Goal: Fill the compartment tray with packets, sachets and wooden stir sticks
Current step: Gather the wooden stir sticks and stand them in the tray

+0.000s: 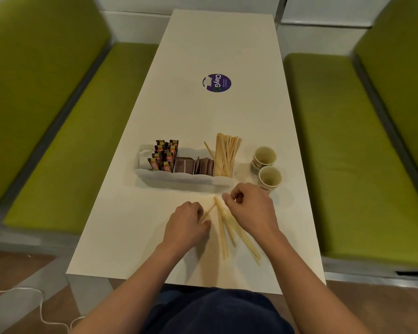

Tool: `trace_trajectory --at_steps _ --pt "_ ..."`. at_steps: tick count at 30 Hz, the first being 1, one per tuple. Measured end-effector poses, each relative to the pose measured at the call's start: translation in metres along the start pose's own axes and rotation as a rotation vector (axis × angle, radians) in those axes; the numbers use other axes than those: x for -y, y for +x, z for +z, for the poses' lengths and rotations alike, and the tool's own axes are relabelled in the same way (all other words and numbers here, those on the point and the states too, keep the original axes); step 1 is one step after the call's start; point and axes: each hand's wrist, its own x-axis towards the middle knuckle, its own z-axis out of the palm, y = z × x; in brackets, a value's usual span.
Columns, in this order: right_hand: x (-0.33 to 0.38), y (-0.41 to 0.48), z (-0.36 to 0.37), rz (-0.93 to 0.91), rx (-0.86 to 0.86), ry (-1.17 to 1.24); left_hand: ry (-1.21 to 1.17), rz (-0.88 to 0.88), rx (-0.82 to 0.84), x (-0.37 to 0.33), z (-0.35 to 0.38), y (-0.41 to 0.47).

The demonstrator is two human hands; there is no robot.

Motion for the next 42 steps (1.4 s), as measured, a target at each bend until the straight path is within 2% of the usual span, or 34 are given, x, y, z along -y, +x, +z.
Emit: trace_trajectory --at_steps 2,4,9,15,21,24,30,35,42 --pt "-0.018 -0.021 0.01 0.063 0.163 -0.141 0.049 0.012 -0.011 -0.003 0.003 -0.002" --pt "-0.031 -0.03 0.019 0.111 0.218 -0.181 0.09 0.016 -0.01 -0.008 0.005 -0.002" --pt "-0.038 -0.028 0.026 0.114 0.192 -0.253 0.079 -0.056 0.035 -0.014 0.006 0.0" --pt "-0.039 -0.024 0.022 0.181 0.186 -0.164 -0.006 -0.154 0.138 -0.019 -0.002 0.007" --pt "-0.042 -0.022 0.014 0.215 0.17 -0.041 -0.093 -0.137 0.164 -0.015 -0.017 0.01" --pt "-0.042 -0.022 0.007 0.202 0.129 0.067 -0.281 -0.099 0.099 -0.02 -0.039 0.011" --pt "-0.034 -0.019 -0.011 0.155 -0.055 0.415 -0.648 -0.01 -0.185 -0.054 -0.089 0.046" --pt "-0.022 -0.006 -0.025 0.118 -0.223 0.624 -0.632 0.035 -0.266 -0.077 -0.094 0.084" --pt "0.005 0.033 -0.043 0.025 -0.398 0.724 -0.453 -0.029 -0.172 -0.083 -0.068 0.103"
